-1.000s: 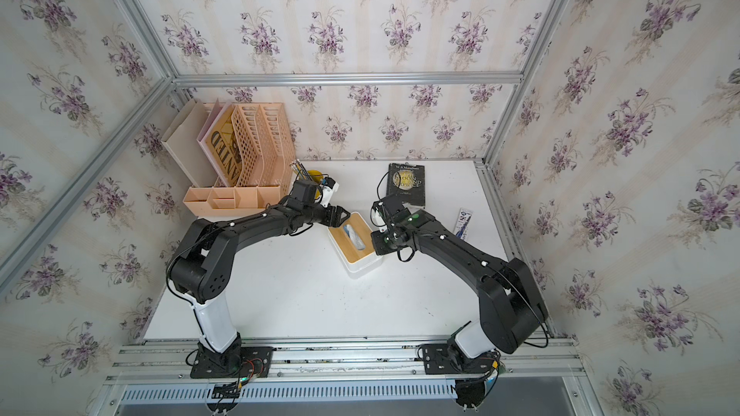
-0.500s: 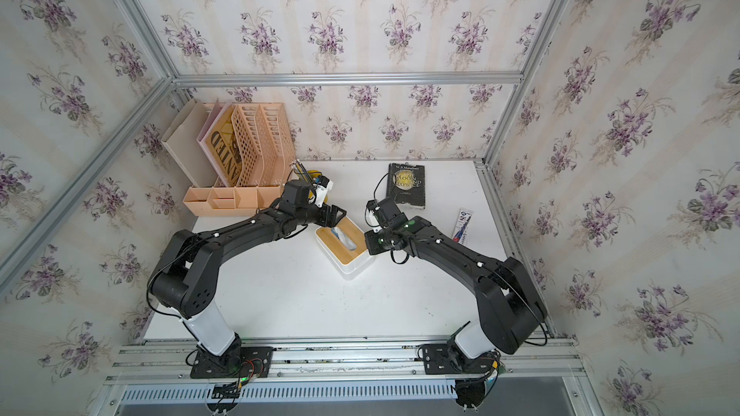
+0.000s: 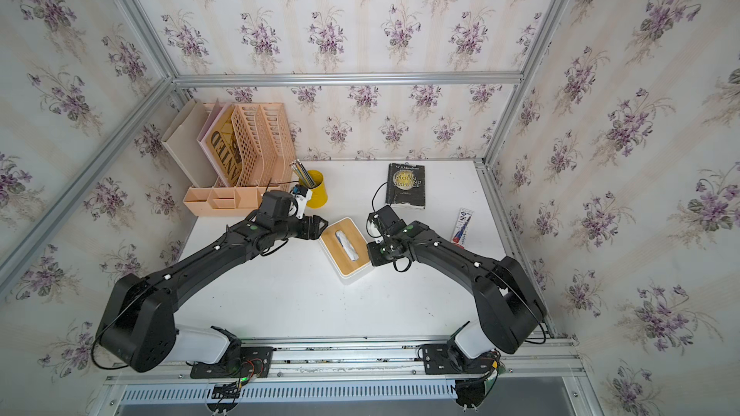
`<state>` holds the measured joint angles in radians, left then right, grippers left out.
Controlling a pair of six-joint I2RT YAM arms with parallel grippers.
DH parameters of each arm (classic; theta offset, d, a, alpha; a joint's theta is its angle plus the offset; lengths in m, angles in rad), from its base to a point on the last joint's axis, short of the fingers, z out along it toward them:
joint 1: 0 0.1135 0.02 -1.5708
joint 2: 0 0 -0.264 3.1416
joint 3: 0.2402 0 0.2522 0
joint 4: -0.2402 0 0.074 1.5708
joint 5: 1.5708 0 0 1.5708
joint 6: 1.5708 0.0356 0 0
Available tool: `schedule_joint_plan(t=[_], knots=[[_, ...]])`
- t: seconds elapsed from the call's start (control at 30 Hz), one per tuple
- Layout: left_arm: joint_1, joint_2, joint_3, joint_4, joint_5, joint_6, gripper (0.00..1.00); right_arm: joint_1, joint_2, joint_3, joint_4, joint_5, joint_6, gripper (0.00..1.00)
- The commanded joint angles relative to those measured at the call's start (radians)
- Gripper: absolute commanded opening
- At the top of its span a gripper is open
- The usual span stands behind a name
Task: Put the tissue paper into the tissue box
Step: Adjust the box lid on the tissue box, then adjust the tissue box at the center of the board.
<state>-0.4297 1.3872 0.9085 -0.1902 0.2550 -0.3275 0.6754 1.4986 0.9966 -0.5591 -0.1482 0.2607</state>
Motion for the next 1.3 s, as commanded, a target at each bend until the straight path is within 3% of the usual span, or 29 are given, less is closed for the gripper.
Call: schedule_joint_plan(t=[0.0, 0.23, 0.47, 0.77, 1.27], knots=[[0.000, -0.019, -0.043, -0.061, -0.041, -0.020, 0.78, 0.001, -0.021, 0.037, -0.082, 0.002, -0.015, 0.32], [0.001, 0.115, 0.072, -0.133, -0.081, 0.035, 0.78, 0.001, -0.006, 0.164, -0.108, -0.005, -0.047, 0.49], [0.002, 0.240, 0.196, -0.254, -0.097, 0.048, 0.78, 0.001, 0.076, 0.229, -0.103, -0.007, -0.087, 0.49], [0.003, 0.189, 0.076, -0.250, -0.076, 0.001, 0.79, 0.001, 0.206, 0.309, -0.078, 0.008, -0.140, 0.55], [0.006, 0.157, 0.074, -0.134, -0.066, -0.015, 0.78, 0.001, 0.294, 0.360, -0.071, 0.014, -0.147, 0.54]])
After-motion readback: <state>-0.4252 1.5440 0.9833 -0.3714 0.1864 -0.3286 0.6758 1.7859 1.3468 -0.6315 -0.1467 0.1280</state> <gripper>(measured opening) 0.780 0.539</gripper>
